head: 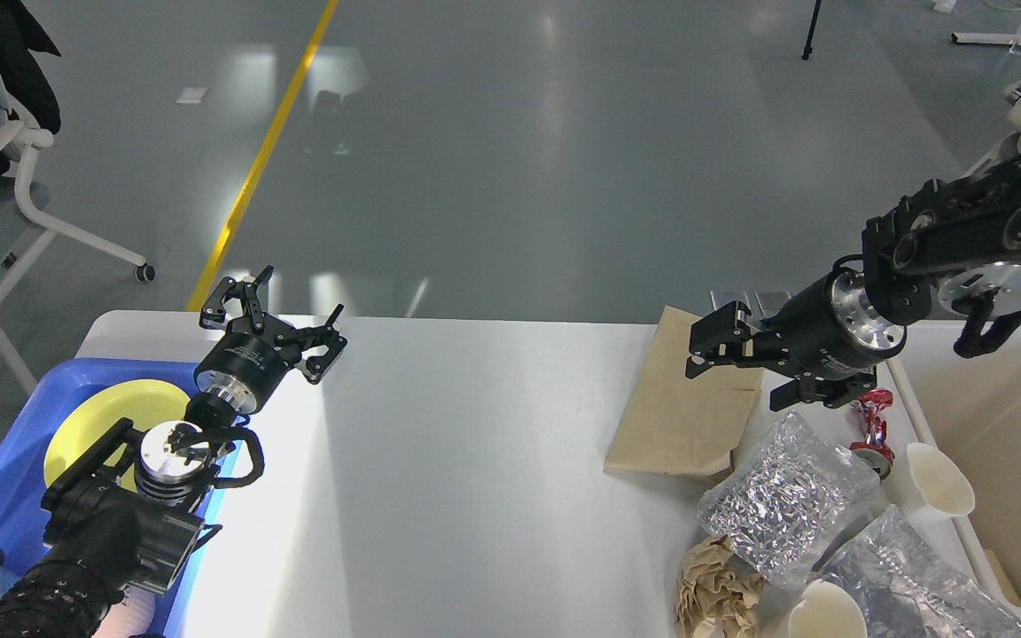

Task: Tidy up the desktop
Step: 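Raise the right gripper and move it toward the brown paper bag, then lower the right gripper onto the brown paper bag and grasp its edge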

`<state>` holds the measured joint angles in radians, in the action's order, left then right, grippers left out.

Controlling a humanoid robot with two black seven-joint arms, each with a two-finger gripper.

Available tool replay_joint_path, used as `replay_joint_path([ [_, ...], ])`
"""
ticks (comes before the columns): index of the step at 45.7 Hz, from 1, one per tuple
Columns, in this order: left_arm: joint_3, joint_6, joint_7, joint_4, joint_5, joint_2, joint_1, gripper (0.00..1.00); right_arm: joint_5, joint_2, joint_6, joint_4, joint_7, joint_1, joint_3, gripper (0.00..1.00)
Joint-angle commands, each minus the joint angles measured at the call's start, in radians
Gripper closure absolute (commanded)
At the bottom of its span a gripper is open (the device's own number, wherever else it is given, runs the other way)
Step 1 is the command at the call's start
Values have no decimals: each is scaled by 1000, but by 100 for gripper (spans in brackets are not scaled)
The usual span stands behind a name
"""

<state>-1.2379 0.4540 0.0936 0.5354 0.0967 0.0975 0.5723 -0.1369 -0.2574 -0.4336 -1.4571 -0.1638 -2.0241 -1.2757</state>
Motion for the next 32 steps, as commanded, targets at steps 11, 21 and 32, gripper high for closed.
replay_joint_path([
  [11, 0, -1, 0, 0, 1, 2, 0, 3, -58, 60, 29, 20, 32, 47, -19, 0],
  [21, 0, -1, -2, 0, 0, 2, 0, 3, -61, 55, 30, 63, 30, 87, -48, 0],
  [32, 0, 0, 0, 0, 0, 2, -2, 3, -61, 52, 56, 185, 30, 219, -79, 0],
])
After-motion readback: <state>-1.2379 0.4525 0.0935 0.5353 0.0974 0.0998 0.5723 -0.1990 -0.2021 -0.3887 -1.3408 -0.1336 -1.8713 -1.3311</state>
